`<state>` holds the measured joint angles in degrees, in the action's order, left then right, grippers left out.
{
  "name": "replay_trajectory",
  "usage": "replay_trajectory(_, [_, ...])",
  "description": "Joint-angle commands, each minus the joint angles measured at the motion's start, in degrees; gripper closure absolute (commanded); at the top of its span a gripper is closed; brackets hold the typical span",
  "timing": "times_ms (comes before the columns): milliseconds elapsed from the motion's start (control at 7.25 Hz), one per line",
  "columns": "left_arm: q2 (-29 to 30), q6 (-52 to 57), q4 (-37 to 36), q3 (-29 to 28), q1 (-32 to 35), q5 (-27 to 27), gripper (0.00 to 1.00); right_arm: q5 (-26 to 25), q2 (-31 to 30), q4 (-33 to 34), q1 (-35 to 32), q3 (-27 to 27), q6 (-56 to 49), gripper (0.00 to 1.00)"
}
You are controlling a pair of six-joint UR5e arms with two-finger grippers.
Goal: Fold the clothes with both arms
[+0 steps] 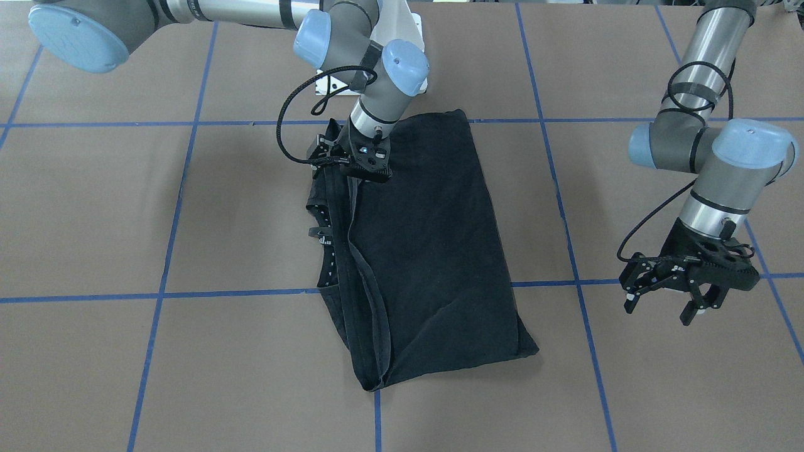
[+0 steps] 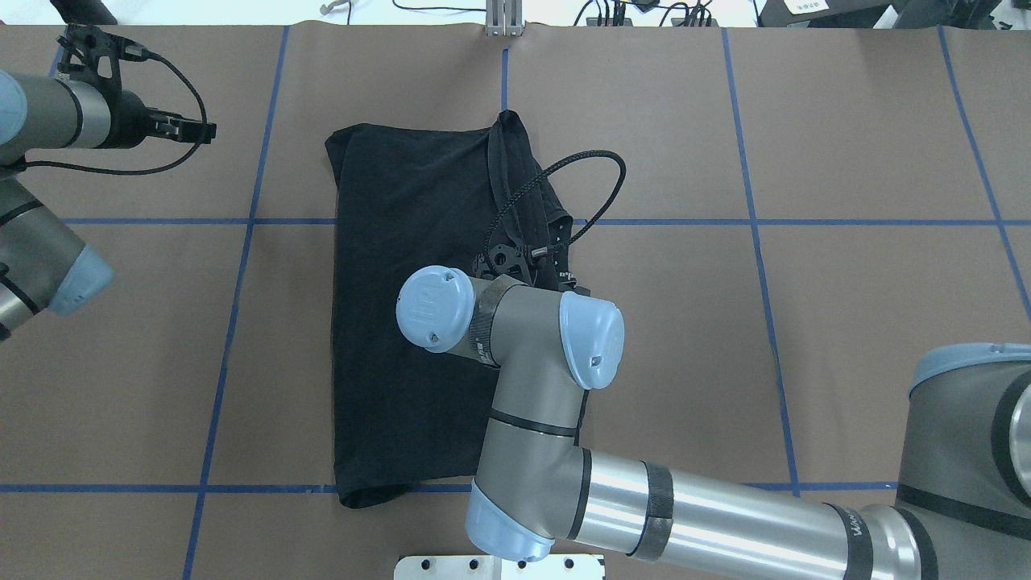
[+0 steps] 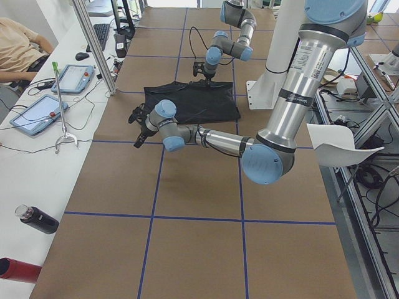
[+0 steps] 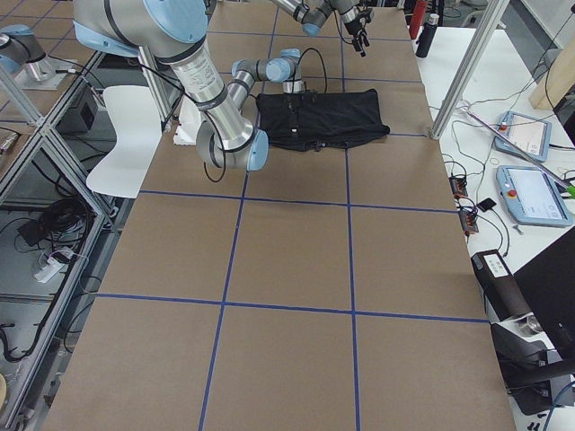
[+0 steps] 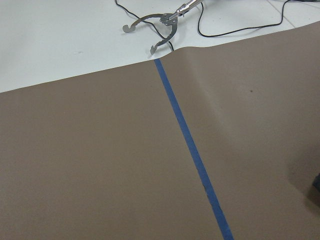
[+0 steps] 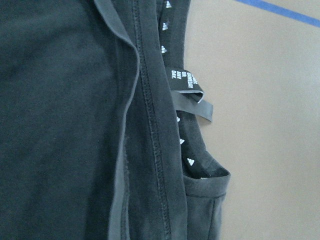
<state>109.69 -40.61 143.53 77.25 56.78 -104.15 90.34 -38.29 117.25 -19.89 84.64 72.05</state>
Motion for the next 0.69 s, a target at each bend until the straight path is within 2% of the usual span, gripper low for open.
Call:
replay_trajectory(0, [0.0, 0.0, 0.0, 0.0, 0.0, 0.0, 0.00, -0.6, -2.0, 2.2, -0.8, 1.5, -1.3, 0.00])
replay_trajectory(276, [0.1, 0.0, 0.0, -0.1, 0.0, 0.0, 0.00, -2.1, -7.5, 2.1, -2.1, 5.4, -4.2, 0.00])
replay_trajectory(552, [0.1, 0.0, 0.0, -0.3, 0.0, 0.0, 0.00, -1.9, -7.6, 1.6, -3.3, 9.5, -6.3, 0.00])
